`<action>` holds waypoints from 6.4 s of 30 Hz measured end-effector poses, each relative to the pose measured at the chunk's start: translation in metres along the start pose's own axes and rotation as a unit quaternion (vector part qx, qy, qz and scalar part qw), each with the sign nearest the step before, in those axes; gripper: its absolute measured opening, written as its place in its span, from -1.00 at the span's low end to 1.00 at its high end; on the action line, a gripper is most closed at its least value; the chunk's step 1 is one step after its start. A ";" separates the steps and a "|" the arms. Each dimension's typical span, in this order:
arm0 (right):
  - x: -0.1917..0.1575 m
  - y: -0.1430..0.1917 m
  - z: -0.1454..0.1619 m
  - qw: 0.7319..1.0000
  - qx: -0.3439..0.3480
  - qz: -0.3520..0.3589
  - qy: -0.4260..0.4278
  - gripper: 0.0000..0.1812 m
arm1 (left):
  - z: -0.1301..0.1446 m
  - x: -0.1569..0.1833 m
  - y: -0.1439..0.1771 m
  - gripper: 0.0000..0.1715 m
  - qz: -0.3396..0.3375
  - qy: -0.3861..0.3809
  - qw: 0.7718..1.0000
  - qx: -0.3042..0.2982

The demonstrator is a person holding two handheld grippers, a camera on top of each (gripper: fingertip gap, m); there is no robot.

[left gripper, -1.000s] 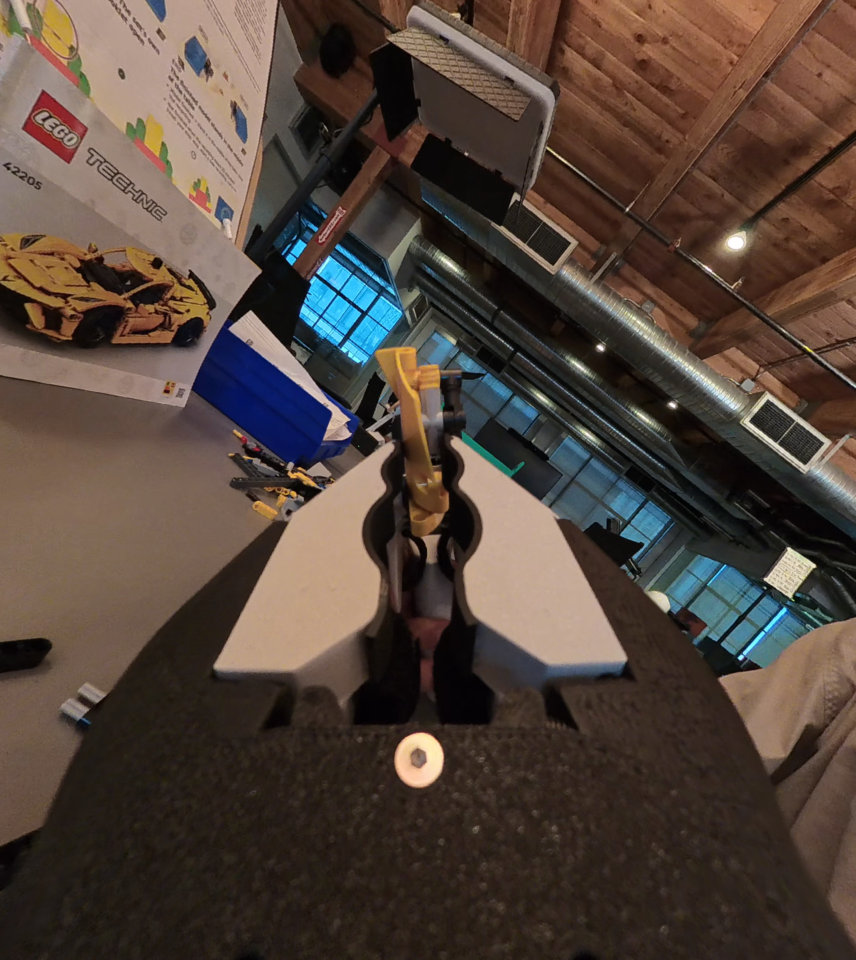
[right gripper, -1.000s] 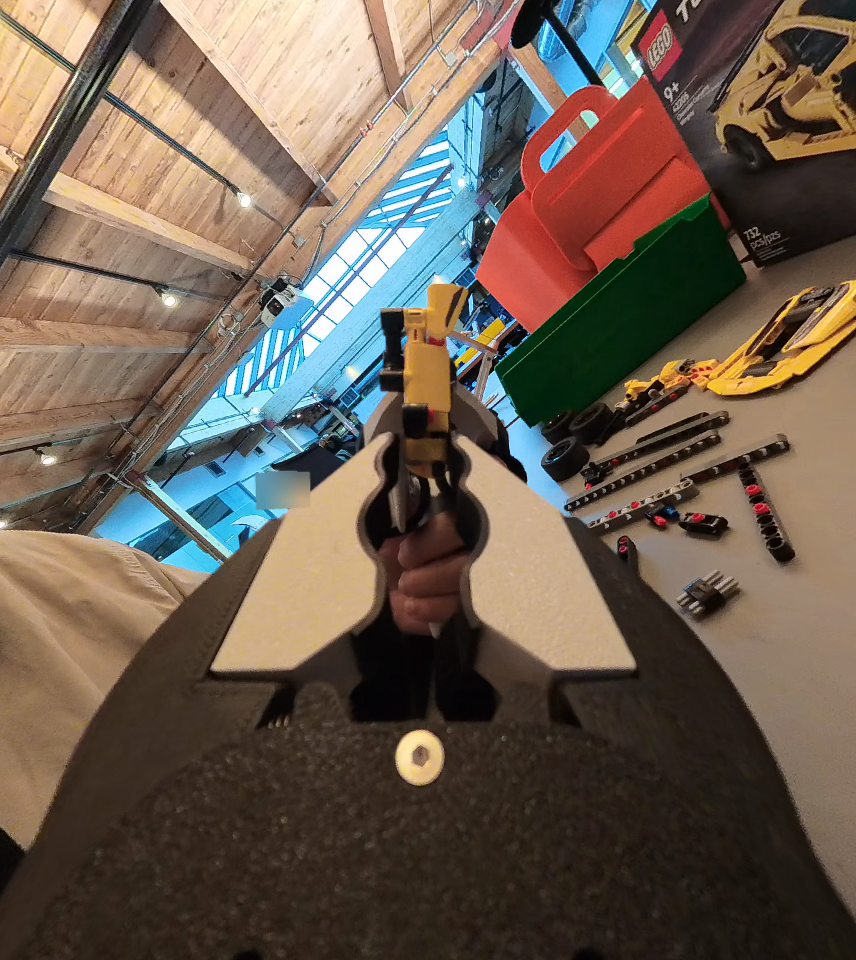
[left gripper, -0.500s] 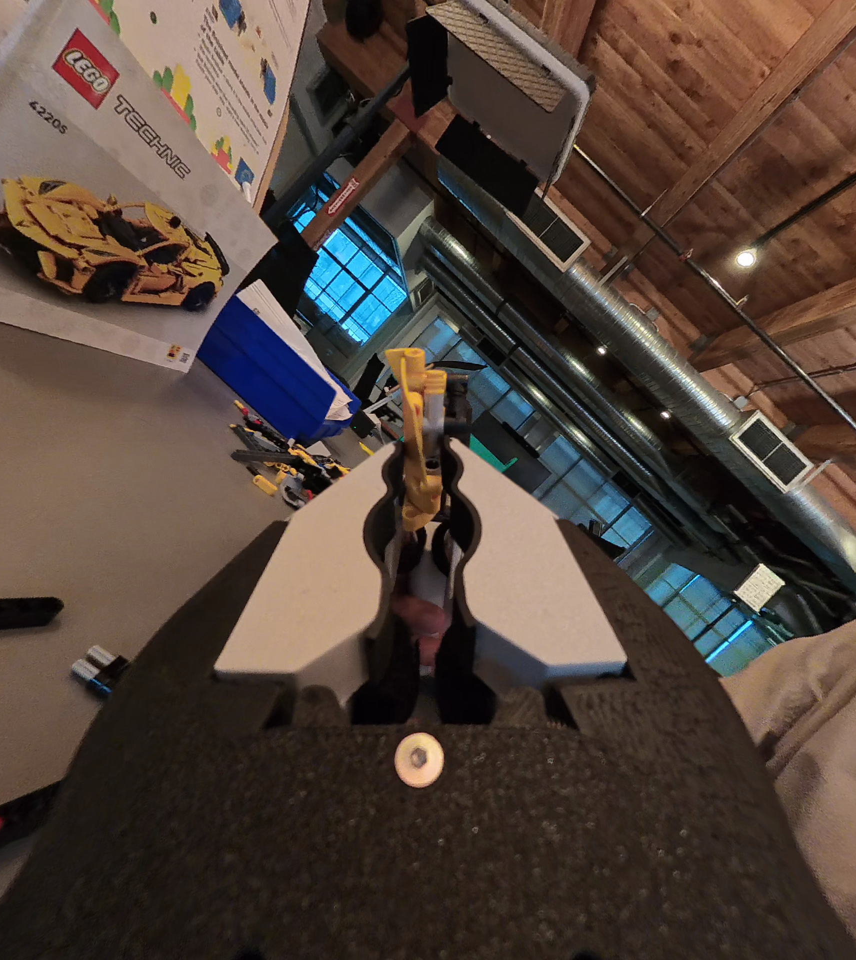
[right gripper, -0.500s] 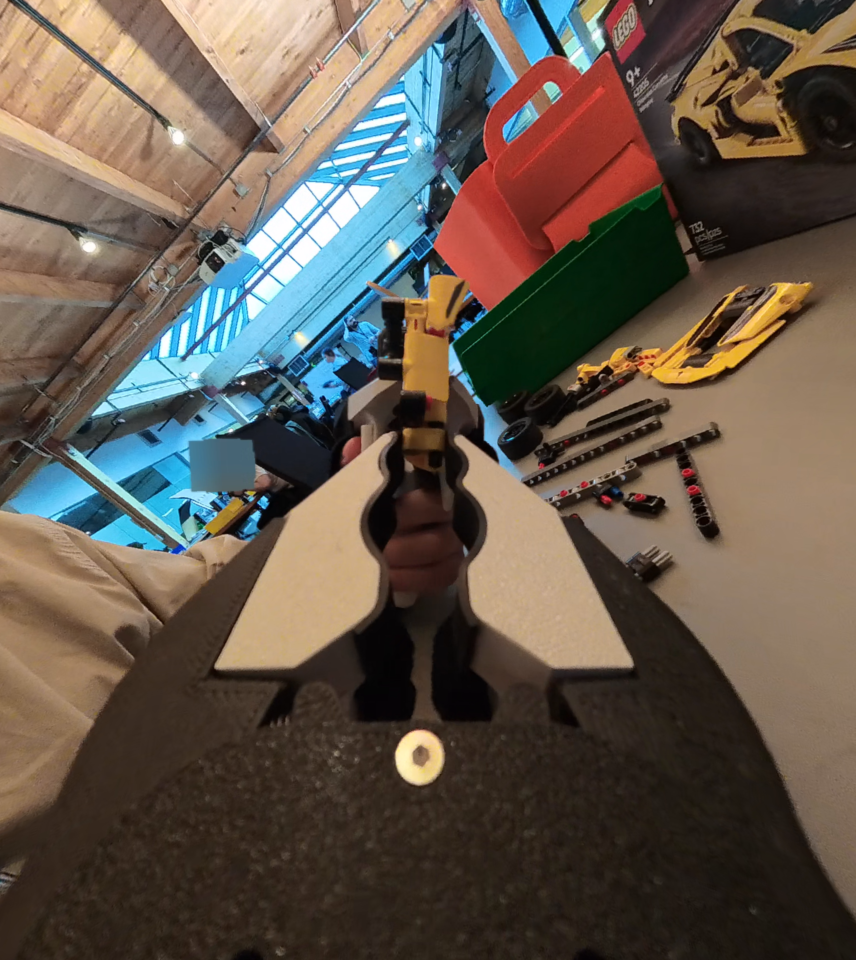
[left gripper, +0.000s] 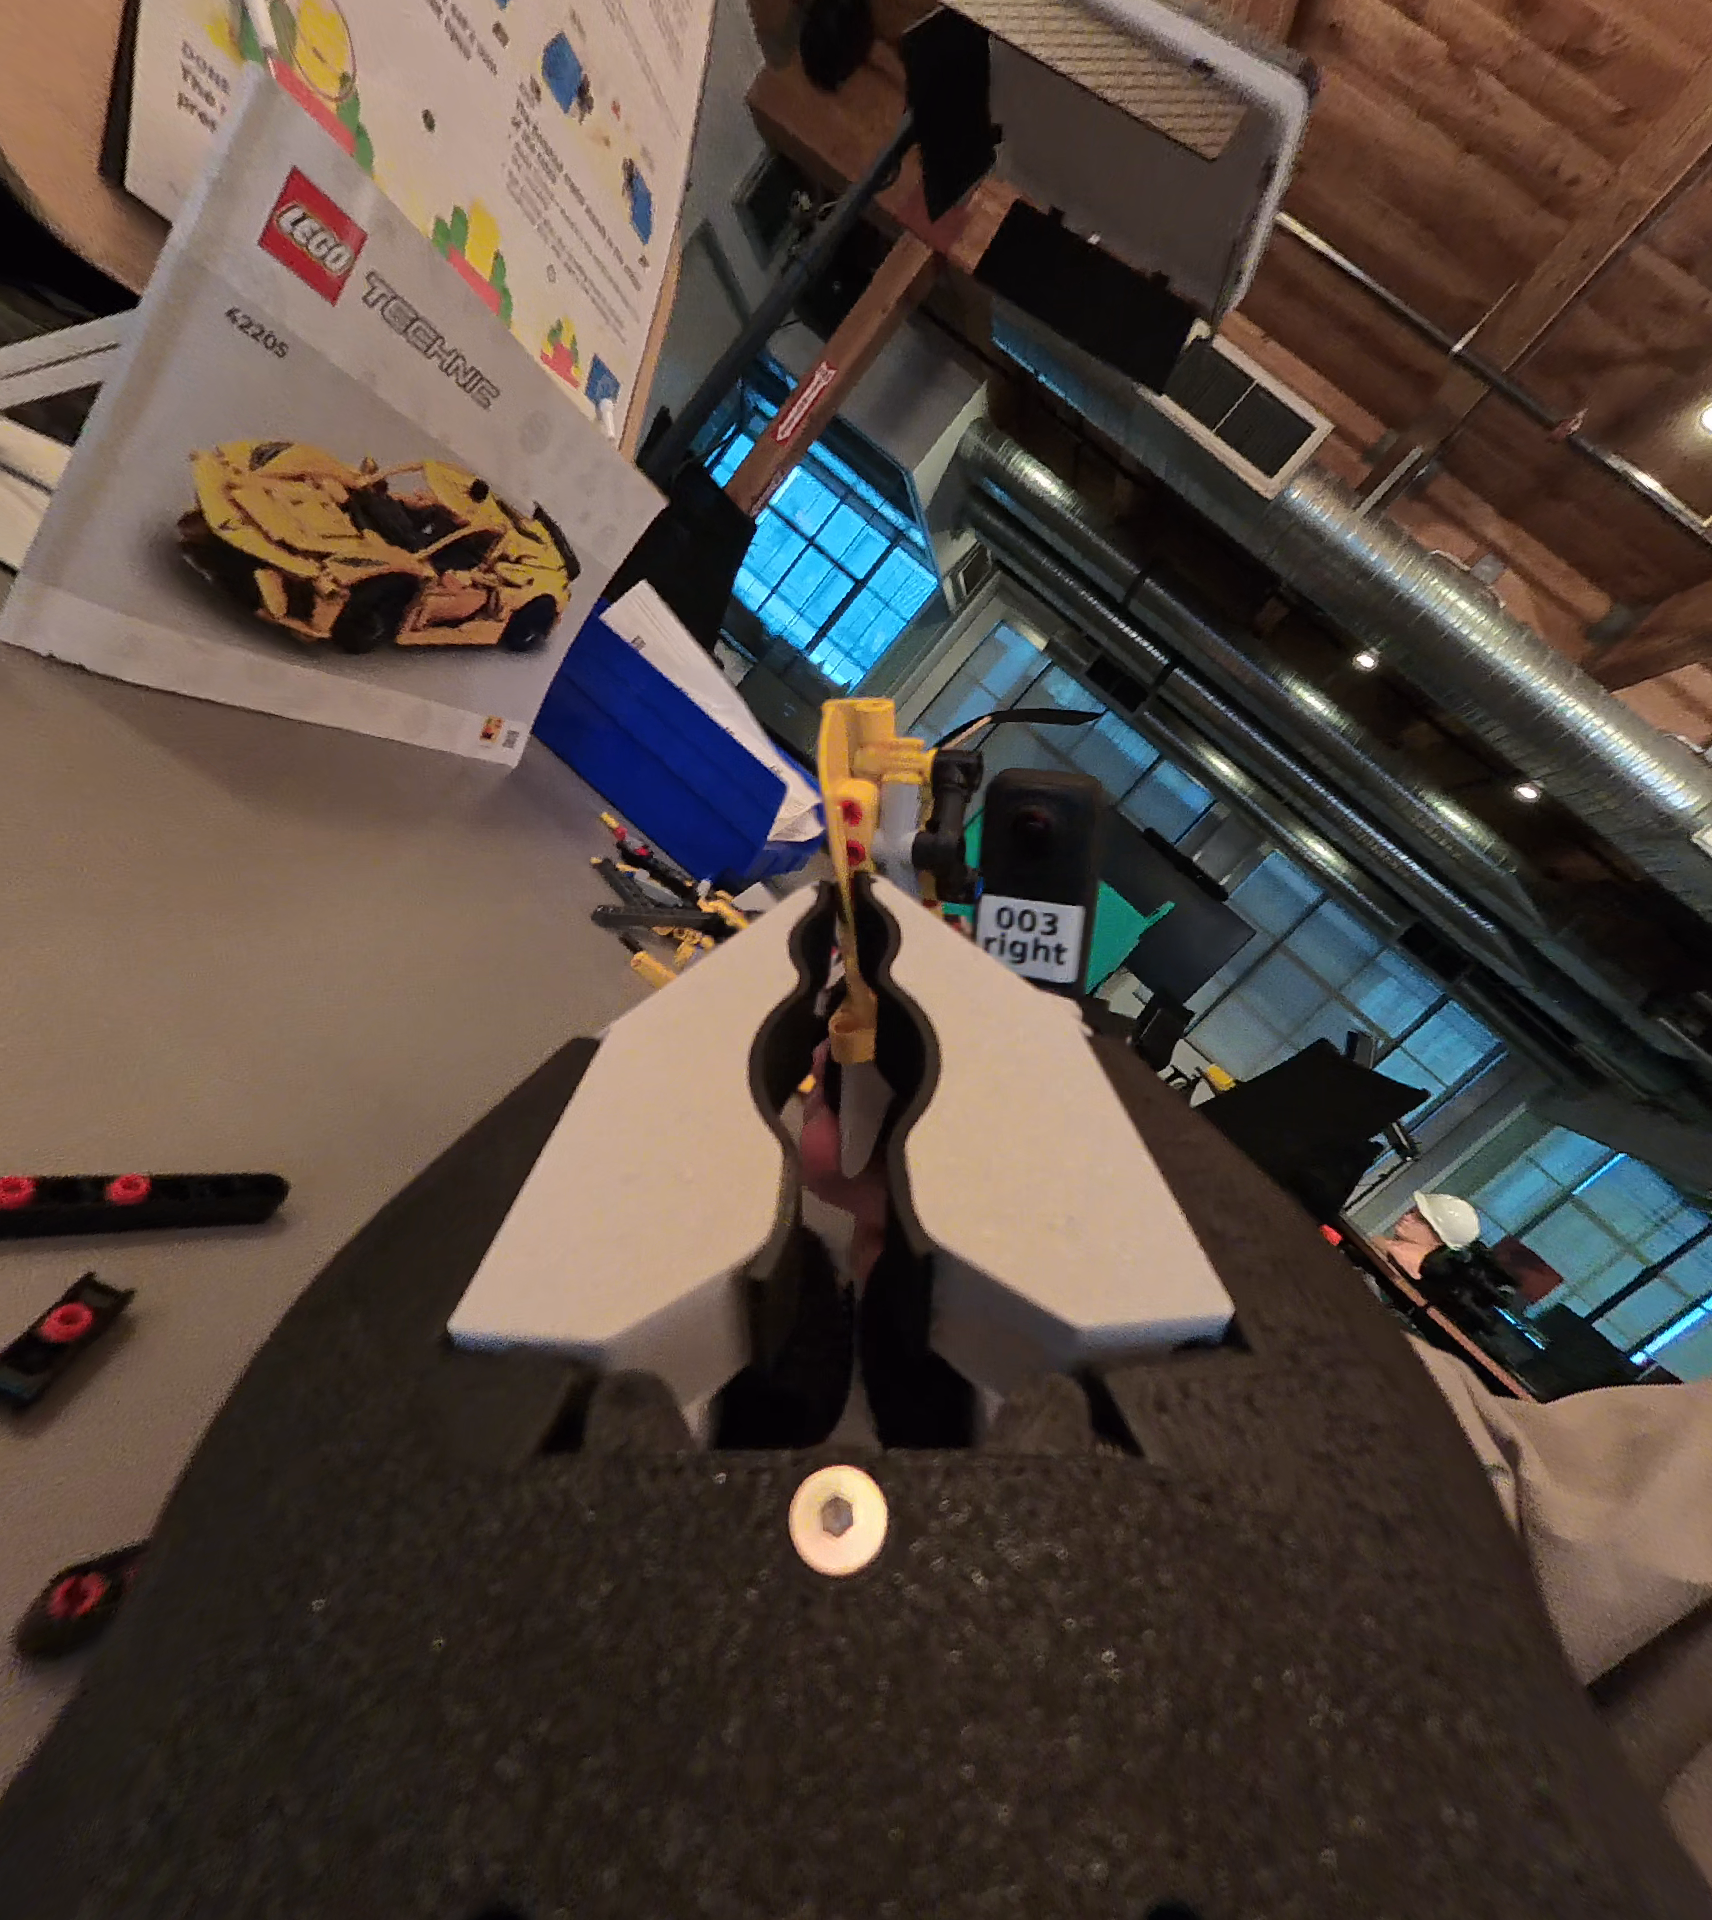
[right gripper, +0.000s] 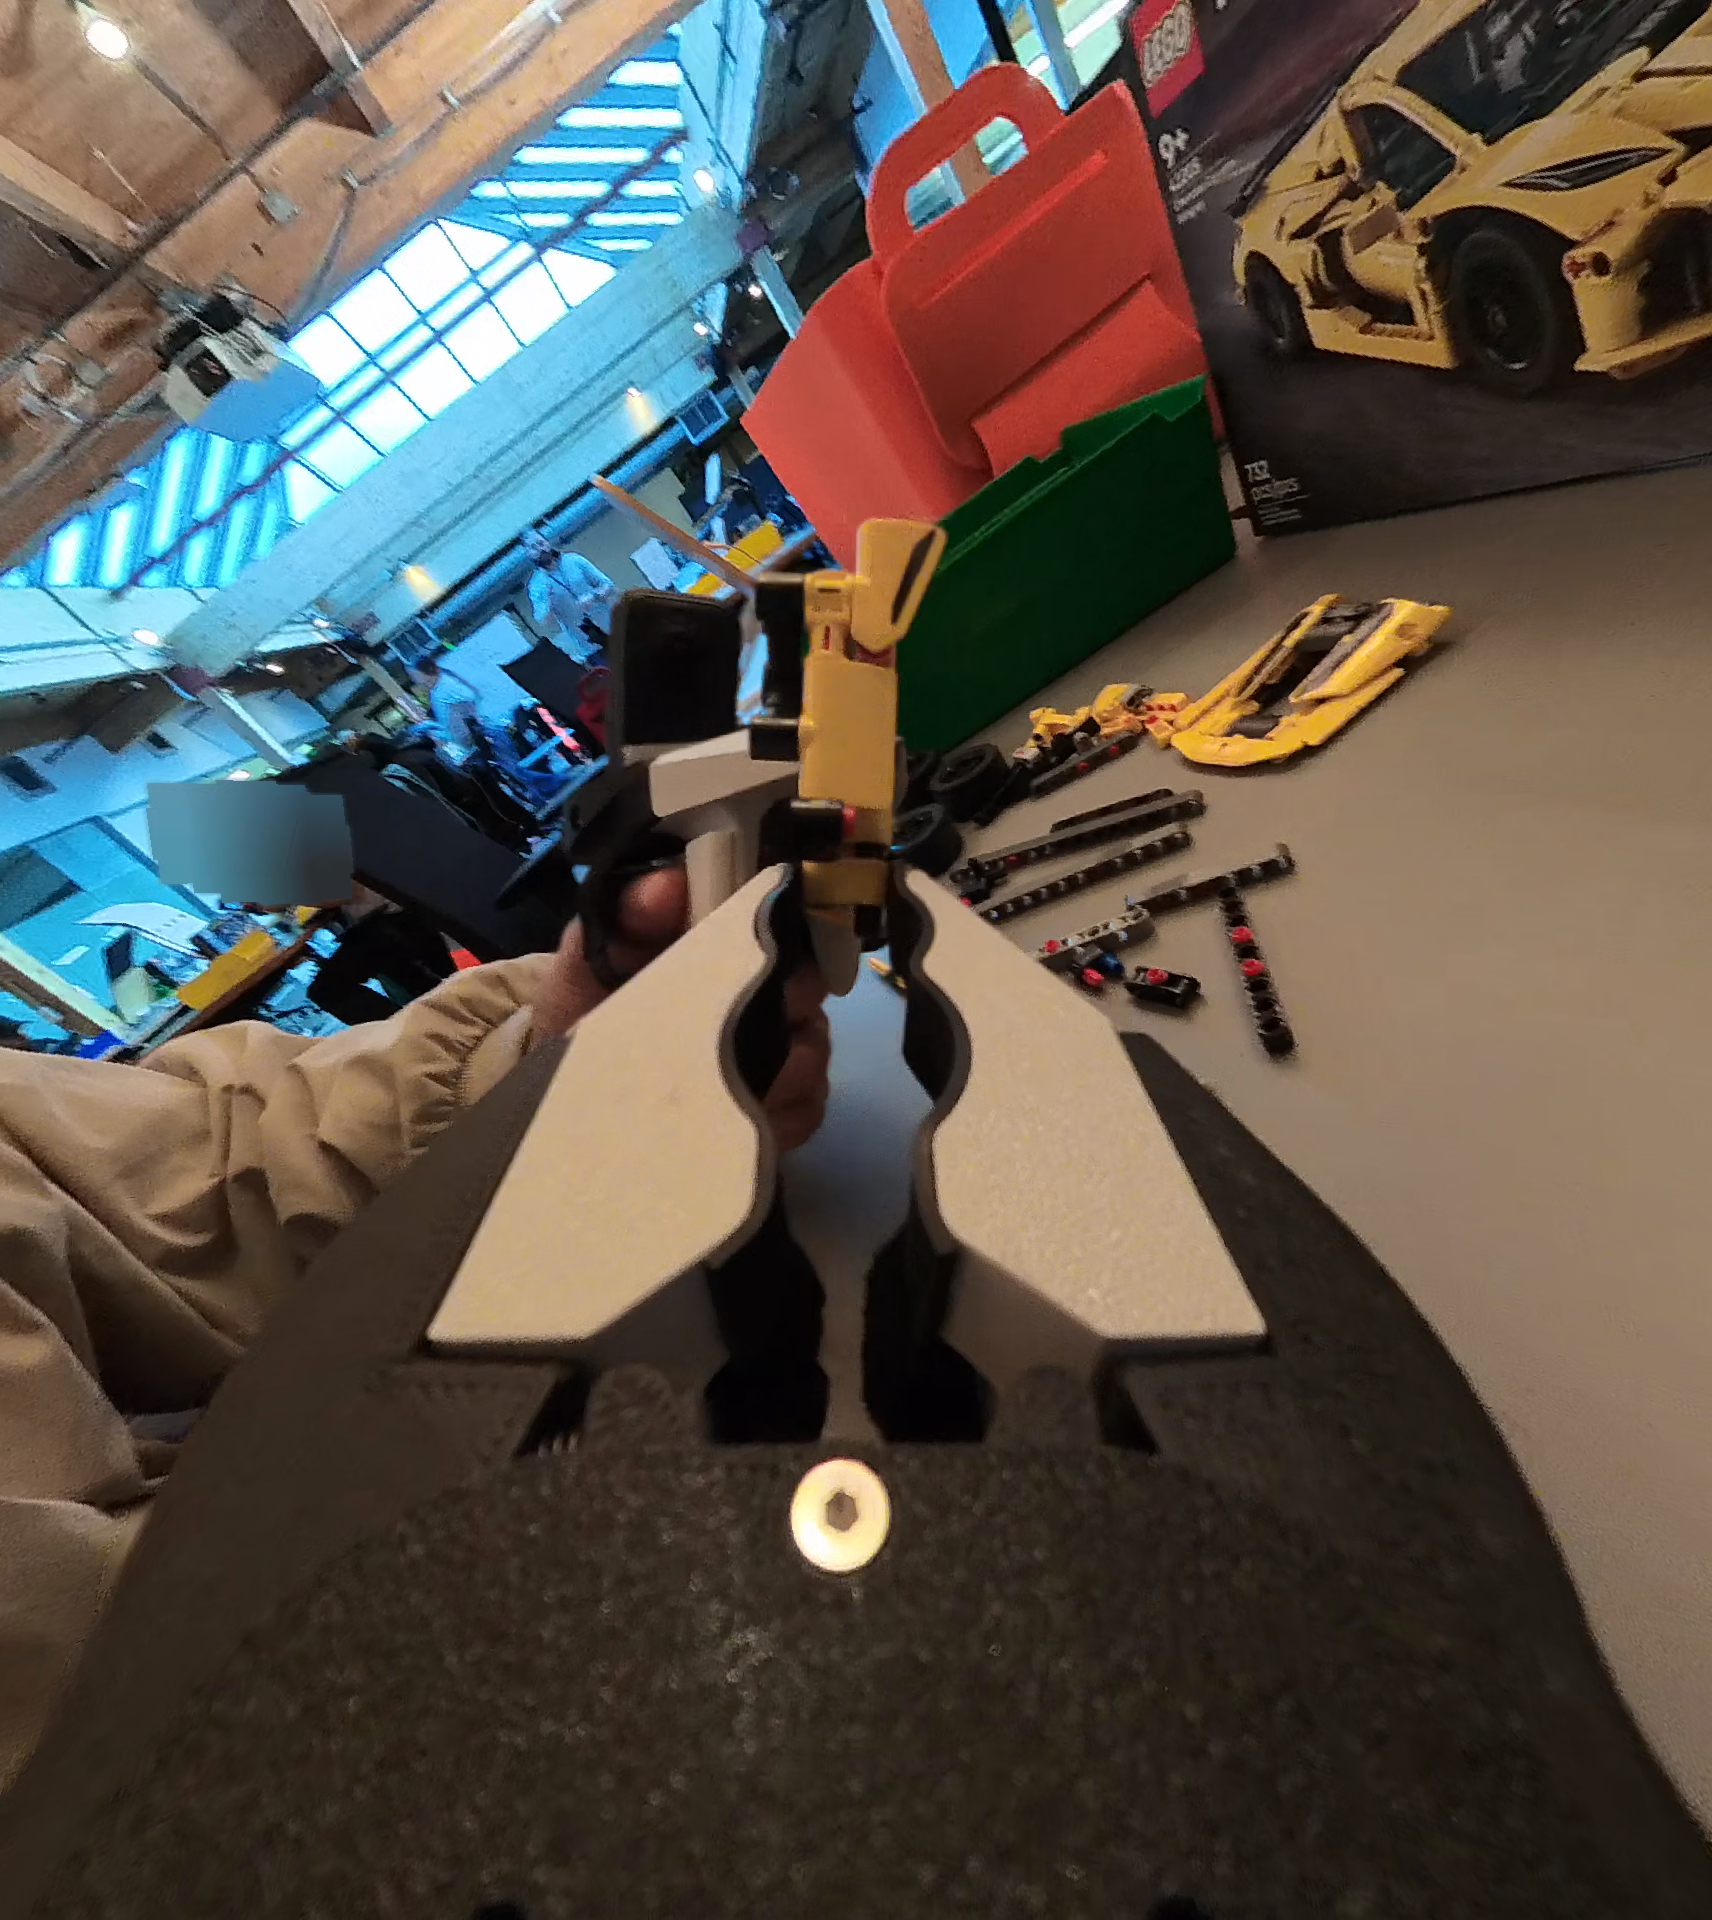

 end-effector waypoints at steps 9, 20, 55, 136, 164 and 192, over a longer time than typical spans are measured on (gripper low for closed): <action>0.006 -0.010 0.007 0.995 -0.047 0.084 0.033 -0.83 | -0.001 -0.010 0.005 -0.99 -0.065 -0.025 0.997 -0.011; 0.002 -0.016 0.009 0.993 -0.054 0.092 0.042 -0.82 | -0.008 -0.009 0.006 -1.00 -0.070 -0.021 0.997 0.010; 0.010 0.032 -0.016 0.978 -0.008 0.138 0.158 -0.84 | -0.060 -0.019 0.045 -0.99 -0.051 -0.018 0.991 0.125; 0.080 0.216 -0.033 0.790 -0.260 0.480 0.278 -0.83 | 0.029 0.014 -0.009 -0.95 0.024 -0.092 0.977 -0.192; 0.078 0.255 -0.035 0.810 -0.334 0.400 0.269 -0.96 | 0.045 0.014 -0.013 -0.95 0.028 -0.075 0.969 -0.233; -0.024 0.038 0.034 0.820 -0.322 0.217 0.421 -0.95 | 0.067 0.005 -0.021 -0.95 0.002 -0.025 0.959 -0.282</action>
Point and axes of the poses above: each gripper's, where its closed fingertips meet, y back along the fingers, z out of its underside, x = y × z across the jaws, the point moved 6 cm from there along y, back along the fingers, and after that the axes turned 4 degrees about y, right-handed, at the moved point
